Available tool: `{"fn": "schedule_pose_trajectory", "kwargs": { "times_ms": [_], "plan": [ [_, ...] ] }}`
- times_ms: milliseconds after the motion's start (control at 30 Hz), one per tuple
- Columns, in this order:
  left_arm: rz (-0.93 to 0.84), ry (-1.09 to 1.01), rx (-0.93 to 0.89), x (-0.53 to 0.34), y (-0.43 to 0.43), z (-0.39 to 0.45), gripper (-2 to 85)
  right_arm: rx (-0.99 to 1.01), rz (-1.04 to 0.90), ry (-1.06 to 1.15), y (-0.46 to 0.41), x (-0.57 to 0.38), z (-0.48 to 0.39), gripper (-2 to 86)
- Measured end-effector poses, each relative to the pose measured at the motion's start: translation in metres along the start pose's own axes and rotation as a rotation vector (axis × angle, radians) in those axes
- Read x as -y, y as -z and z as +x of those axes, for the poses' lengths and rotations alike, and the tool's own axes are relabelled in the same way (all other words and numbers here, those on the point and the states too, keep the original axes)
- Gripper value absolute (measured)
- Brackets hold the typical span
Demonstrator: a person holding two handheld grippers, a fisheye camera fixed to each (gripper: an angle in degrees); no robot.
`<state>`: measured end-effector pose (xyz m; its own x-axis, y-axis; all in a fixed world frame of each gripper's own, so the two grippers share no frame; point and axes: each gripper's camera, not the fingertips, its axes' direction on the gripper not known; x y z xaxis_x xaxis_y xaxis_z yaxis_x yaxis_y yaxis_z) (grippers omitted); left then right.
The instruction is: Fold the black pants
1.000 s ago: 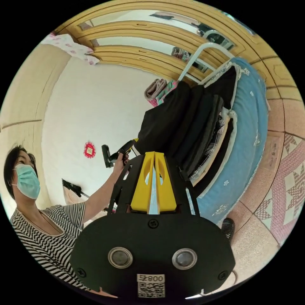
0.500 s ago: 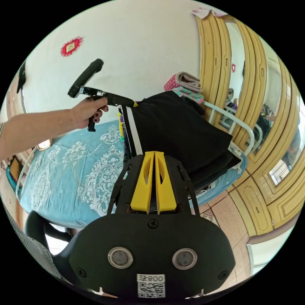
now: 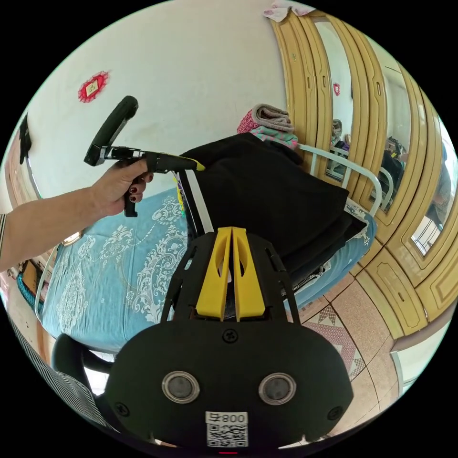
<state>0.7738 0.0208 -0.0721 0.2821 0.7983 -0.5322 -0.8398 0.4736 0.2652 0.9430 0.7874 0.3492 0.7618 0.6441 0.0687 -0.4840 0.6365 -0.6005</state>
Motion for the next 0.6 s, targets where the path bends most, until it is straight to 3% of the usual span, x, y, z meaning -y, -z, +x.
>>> {"fn": "schedule_pose_trajectory", "kwargs": {
  "times_ms": [167, 300, 400, 600],
  "plan": [
    [0.175, 0.067, -0.168, -0.047, 0.029, -0.024, 0.1, 0.138, 0.053, -0.075, 0.02, 0.004, 0.037, 0.2],
    [0.227, 0.155, -0.275, -0.103, 0.042, -0.052, 0.1, 0.165, 0.211, -0.253, 0.05, 0.0, 0.103, 0.4],
    [0.178, 0.268, -0.328, -0.157, 0.038, -0.08, 0.2, 0.117, 0.263, -0.367, 0.051, 0.002, 0.159, 1.1],
    [0.005, 0.562, -0.39, -0.261, 0.019, -0.112, 0.5, 0.052, 0.103, -0.474, -0.002, 0.04, 0.249, 5.4]
  ]
}}
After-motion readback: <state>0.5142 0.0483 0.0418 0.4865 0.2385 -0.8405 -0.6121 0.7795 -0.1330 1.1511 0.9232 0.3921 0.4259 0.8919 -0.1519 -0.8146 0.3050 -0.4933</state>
